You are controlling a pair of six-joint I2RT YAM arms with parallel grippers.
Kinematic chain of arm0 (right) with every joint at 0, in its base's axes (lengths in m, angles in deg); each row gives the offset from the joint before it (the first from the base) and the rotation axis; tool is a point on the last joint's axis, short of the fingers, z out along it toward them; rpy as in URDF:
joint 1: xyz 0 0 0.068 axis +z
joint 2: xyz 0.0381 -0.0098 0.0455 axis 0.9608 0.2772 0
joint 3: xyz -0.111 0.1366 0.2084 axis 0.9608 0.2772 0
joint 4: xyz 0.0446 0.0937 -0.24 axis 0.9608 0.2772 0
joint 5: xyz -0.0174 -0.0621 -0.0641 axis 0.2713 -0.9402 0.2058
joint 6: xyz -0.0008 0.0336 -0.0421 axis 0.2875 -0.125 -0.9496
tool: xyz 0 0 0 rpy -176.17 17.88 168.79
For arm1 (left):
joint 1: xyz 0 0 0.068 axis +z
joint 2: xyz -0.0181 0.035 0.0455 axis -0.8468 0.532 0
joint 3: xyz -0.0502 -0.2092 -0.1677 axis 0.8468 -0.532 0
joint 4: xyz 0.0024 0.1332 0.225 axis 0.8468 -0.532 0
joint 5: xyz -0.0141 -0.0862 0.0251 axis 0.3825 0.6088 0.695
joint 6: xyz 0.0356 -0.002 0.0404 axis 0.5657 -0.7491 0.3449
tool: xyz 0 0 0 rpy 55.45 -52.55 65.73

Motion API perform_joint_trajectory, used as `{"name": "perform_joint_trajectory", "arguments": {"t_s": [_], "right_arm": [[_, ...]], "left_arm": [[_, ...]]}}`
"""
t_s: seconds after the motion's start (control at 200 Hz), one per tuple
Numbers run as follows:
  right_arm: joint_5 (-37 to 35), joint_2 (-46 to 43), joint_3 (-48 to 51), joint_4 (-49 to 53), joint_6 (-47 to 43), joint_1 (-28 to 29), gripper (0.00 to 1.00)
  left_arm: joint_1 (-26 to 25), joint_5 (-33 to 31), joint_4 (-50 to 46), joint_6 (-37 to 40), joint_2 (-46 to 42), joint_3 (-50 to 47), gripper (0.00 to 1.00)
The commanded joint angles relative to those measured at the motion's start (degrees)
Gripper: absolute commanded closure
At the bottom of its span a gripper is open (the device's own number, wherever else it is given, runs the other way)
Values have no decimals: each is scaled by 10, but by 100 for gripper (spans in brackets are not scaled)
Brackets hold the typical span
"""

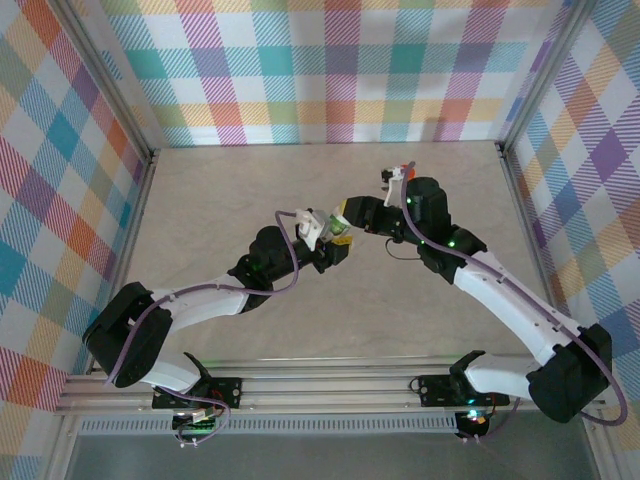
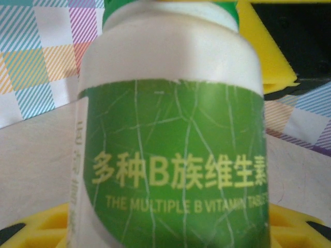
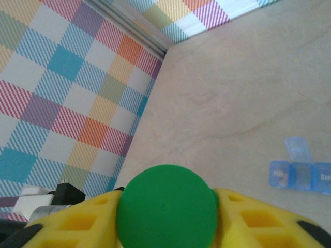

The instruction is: Sort the pills into containers

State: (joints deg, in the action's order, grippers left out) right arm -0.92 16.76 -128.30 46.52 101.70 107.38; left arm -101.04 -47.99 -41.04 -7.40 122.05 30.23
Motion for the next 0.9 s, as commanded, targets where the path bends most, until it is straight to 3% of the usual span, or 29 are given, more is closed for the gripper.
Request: {"name": "perform_joint_trajectory", "arguments": {"t_s": [0.0, 0.325, 0.425, 0.5, 0.58, 0.64, 0.695, 0.895], "right_arm": [[16, -15, 42, -124, 22, 9, 71], [42, -33, 129, -306, -39, 13, 71], [57, -30, 128, -316, -40, 13, 63], [64, -30, 121, -305, -44, 13, 64], [67, -32, 115, -292, -52, 14, 69], [70, -36, 112, -284, -63, 13, 82], [70, -42, 114, -282, -73, 13, 100], [11, -78, 114, -225, -172, 15, 100]], "left_arm": [[-1, 43, 70, -25, -15, 1, 100], [-4, 146, 121, -79, -18, 11, 100], [-6, 163, 121, -77, -21, 14, 100], [-7, 166, 116, -75, -24, 16, 100], [-7, 172, 111, -70, -25, 17, 100], [-7, 178, 109, -69, -26, 19, 100], [-7, 180, 105, -67, -27, 18, 100], [-7, 220, 58, -48, -23, 32, 100]]}}
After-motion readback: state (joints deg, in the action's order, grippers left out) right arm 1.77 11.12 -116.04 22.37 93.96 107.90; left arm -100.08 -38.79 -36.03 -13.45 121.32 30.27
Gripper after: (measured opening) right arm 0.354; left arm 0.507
